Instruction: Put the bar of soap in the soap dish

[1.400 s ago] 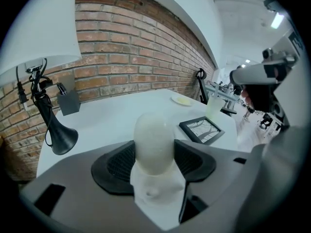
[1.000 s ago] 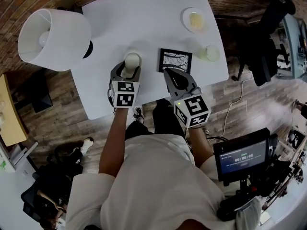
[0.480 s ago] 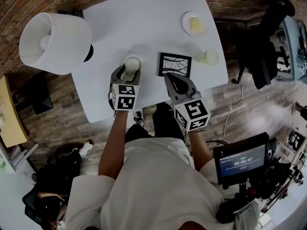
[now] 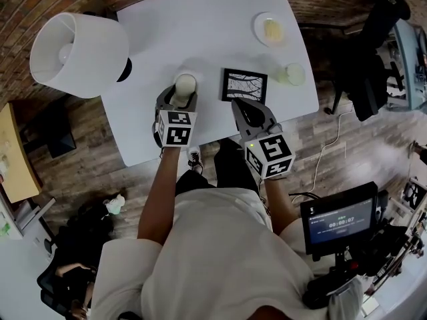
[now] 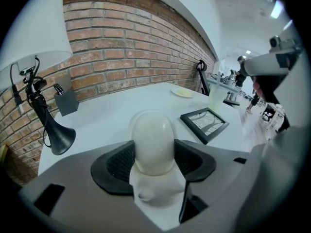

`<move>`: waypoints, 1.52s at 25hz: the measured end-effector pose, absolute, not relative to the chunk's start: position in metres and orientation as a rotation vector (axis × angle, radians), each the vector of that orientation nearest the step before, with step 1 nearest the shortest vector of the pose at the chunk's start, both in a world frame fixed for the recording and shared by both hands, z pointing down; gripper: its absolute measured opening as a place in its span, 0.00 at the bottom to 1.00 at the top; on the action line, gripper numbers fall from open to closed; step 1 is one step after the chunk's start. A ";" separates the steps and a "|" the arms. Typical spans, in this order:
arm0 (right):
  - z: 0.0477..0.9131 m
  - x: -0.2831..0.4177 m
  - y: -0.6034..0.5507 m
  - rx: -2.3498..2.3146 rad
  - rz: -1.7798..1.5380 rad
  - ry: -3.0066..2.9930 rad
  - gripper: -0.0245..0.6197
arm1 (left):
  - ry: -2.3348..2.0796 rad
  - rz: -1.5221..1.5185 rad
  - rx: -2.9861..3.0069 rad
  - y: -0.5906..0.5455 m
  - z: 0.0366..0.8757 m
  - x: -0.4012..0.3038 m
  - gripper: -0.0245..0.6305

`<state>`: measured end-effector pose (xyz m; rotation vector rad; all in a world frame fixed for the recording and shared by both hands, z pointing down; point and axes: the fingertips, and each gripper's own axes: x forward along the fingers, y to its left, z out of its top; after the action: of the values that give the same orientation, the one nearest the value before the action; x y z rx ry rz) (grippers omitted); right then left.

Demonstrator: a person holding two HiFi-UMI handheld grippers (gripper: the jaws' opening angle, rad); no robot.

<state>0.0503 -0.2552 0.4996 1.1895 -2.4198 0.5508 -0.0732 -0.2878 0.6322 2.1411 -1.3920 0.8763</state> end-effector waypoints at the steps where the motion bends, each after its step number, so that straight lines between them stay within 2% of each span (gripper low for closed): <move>1: 0.499 0.051 -0.255 1.192 0.552 -2.419 0.05 | -1.392 0.880 2.143 -0.288 0.633 -0.073 0.43; 16: 0.499 0.057 -0.256 1.201 0.553 -2.430 0.05 | -1.391 0.732 2.190 -0.293 0.635 -0.072 0.43; 19: 0.499 0.057 -0.257 1.206 0.552 -2.430 0.05 | -1.393 0.703 2.191 -0.294 0.636 -0.071 0.47; 29: 0.494 0.067 -0.262 1.253 0.543 -2.425 0.05 | -1.404 0.684 2.235 -0.297 0.631 -0.069 0.47; 36: 0.475 0.061 -0.257 1.281 0.499 -2.437 0.05 | -1.482 0.639 2.296 -0.291 0.593 -0.083 0.47; 38: 0.462 0.056 -0.248 1.291 0.470 -2.449 0.05 | -1.493 0.628 2.327 -0.284 0.575 -0.087 0.44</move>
<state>0.0563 -0.2479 0.4623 1.2914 -2.4492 0.4696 -0.0872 -0.2845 0.5751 2.3268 -1.4930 0.6281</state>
